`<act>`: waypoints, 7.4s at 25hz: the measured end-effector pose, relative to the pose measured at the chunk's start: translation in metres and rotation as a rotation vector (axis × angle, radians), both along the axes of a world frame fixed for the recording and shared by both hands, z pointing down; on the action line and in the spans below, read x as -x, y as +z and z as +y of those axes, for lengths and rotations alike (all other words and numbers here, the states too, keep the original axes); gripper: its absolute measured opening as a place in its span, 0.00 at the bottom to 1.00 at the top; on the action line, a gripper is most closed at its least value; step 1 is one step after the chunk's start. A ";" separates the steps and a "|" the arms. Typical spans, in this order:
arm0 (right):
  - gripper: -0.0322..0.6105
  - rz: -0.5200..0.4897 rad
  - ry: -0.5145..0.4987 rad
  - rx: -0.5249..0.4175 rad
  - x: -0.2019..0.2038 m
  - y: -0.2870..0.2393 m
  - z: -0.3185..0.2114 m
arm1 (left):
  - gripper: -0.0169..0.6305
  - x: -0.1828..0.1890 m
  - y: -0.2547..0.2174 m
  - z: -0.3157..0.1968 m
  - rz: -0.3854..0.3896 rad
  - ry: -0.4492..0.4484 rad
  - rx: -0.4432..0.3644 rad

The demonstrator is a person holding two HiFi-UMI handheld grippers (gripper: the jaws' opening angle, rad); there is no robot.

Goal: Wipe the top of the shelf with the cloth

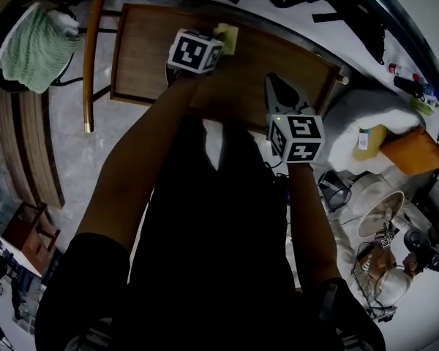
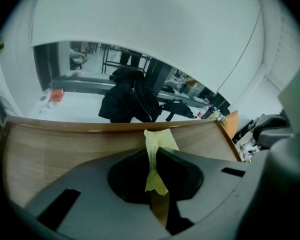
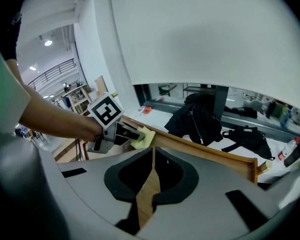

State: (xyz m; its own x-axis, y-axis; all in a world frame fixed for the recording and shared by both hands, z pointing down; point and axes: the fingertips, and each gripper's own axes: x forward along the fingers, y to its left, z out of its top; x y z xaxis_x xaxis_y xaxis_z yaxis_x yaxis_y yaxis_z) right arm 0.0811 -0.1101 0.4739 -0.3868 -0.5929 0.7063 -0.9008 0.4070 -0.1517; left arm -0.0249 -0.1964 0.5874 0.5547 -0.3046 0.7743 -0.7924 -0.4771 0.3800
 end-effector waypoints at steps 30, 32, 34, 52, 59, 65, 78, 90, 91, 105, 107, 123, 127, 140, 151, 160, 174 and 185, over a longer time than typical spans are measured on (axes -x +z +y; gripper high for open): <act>0.09 -0.085 -0.108 -0.008 0.178 0.000 -0.029 | 0.07 0.221 0.009 -0.030 -0.190 -0.285 -0.009; 0.09 -0.075 -0.092 -0.006 0.163 -0.001 -0.022 | 0.07 0.218 0.007 -0.030 -0.125 -0.299 -0.023; 0.09 -0.066 -0.067 0.009 0.140 0.001 -0.012 | 0.07 0.205 0.001 -0.019 0.003 -0.300 -0.023; 0.09 0.050 0.453 0.040 -0.211 0.027 0.041 | 0.07 -0.225 -0.024 0.115 0.288 0.126 0.145; 0.09 0.073 0.395 0.005 -0.243 0.030 0.037 | 0.07 -0.296 -0.016 0.110 0.243 0.123 0.159; 0.09 0.071 0.360 0.033 -0.238 0.043 0.038 | 0.07 -0.298 -0.006 0.107 0.161 0.135 0.103; 0.09 0.083 0.315 0.050 -0.214 0.047 0.035 | 0.07 -0.282 -0.004 0.111 0.088 0.202 0.045; 0.09 0.094 0.255 0.080 -0.145 0.048 0.035 | 0.07 -0.218 -0.001 0.101 0.091 0.189 0.063; 0.09 0.092 0.252 0.082 -0.139 0.048 0.035 | 0.07 -0.214 -0.001 0.101 0.100 0.183 0.069; 0.09 0.090 0.186 0.094 -0.049 0.052 0.026 | 0.07 -0.106 0.007 0.095 0.059 0.123 0.075; 0.09 0.090 0.174 0.095 -0.035 0.053 0.025 | 0.07 -0.091 0.009 0.094 0.059 0.113 0.074; 0.09 0.074 0.128 0.080 0.066 0.059 0.013 | 0.07 0.043 0.016 0.080 0.011 0.039 0.058; 0.09 0.068 0.122 0.084 0.084 0.062 0.013 | 0.07 0.066 0.018 0.078 0.008 0.017 0.072; 0.09 0.069 0.069 0.077 0.123 0.062 -0.001 | 0.07 0.148 0.021 0.062 -0.064 -0.076 0.072; 0.09 0.070 0.022 0.078 0.126 0.057 -0.003 | 0.07 0.201 0.019 0.056 -0.147 -0.193 0.070; 0.09 0.063 0.059 0.076 0.068 0.051 0.007 | 0.07 0.248 0.017 0.056 -0.259 -0.408 0.079; 0.09 0.034 0.287 0.067 -0.121 0.038 0.044 | 0.07 0.012 -0.006 0.075 0.045 -0.230 0.104; 0.09 0.062 0.397 0.083 -0.227 0.041 0.081 | 0.07 -0.225 -0.013 0.162 0.139 0.071 0.189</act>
State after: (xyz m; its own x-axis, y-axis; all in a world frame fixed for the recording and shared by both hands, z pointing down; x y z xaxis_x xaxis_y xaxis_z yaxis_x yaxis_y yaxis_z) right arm 0.3080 -0.0290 0.5150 -0.0939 -0.6278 0.7727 -0.9939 0.0142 -0.1093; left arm 0.2001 -0.0346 0.5747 0.6749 -0.1177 0.7284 -0.6932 -0.4395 0.5712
